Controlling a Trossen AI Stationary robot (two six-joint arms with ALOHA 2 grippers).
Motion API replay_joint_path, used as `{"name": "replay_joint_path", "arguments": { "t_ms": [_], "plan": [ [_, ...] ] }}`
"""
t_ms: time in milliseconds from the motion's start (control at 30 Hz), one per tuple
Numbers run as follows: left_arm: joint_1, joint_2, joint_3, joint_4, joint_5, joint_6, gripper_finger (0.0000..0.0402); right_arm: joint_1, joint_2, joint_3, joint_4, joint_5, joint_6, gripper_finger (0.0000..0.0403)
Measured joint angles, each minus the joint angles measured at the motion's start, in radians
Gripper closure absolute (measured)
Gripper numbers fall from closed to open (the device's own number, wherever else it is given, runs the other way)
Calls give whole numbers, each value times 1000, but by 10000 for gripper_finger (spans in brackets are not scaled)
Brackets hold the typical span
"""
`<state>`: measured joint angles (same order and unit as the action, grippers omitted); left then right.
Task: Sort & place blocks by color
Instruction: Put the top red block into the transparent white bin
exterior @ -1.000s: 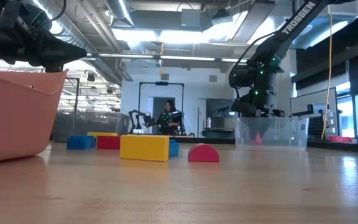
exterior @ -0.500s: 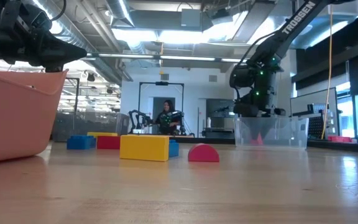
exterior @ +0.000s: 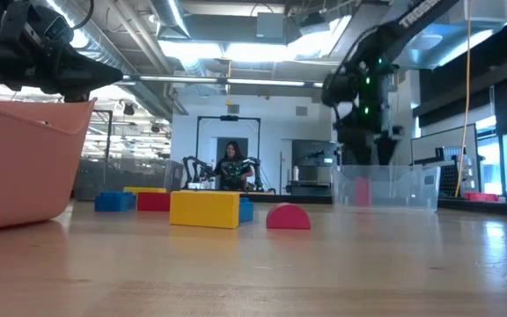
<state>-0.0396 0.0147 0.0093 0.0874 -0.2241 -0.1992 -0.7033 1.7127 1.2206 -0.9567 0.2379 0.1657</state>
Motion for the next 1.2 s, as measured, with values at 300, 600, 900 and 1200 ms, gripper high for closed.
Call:
{"name": "replay_joint_path", "arguments": {
  "t_ms": [300, 600, 900, 1200],
  "plan": [
    [0, 0, 0, -1, -1, 0, 401, 46, -317, -73, 63, -99, -14, 31],
    [0, 0, 0, 6, -3, 0, 401, 228, -776, -568, 679, -436, 66, 31],
    [0, 0, 0, 26, -3, -1, 401, 387, -926, -990, 1618, -605, 120, 31],
    [0, 0, 0, 26, -3, 0, 401, 455, -921, -1102, 1726, -600, 59, 31]
  ]
}}
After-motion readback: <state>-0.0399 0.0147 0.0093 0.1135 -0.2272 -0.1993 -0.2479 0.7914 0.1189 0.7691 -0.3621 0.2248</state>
